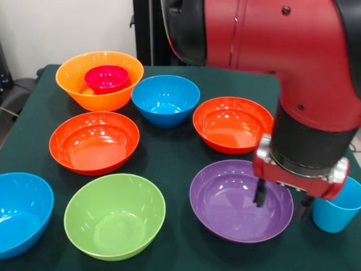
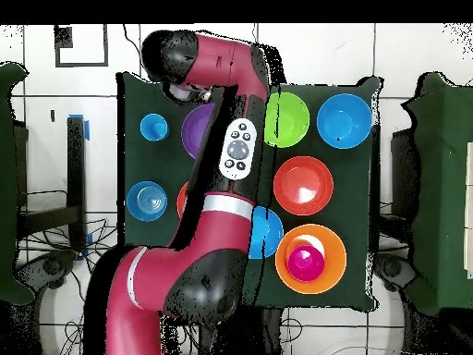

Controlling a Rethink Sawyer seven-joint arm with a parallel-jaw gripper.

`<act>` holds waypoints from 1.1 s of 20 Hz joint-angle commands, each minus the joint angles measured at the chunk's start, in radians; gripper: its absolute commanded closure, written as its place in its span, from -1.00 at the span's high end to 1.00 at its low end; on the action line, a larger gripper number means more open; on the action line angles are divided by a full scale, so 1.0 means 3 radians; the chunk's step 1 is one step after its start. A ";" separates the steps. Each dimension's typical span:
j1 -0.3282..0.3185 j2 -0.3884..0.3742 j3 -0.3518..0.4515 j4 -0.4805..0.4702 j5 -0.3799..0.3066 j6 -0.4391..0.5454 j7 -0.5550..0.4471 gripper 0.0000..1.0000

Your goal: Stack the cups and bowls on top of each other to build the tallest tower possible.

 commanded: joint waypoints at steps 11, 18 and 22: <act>-0.0395 0.0581 -0.3311 -0.1047 0.3029 0.1144 0.0664 1.00; -0.0516 0.0403 -0.4242 -0.1043 0.3780 0.1600 0.0443 1.00; -0.0465 0.0429 -0.4199 -0.0975 0.3618 0.1723 0.0297 1.00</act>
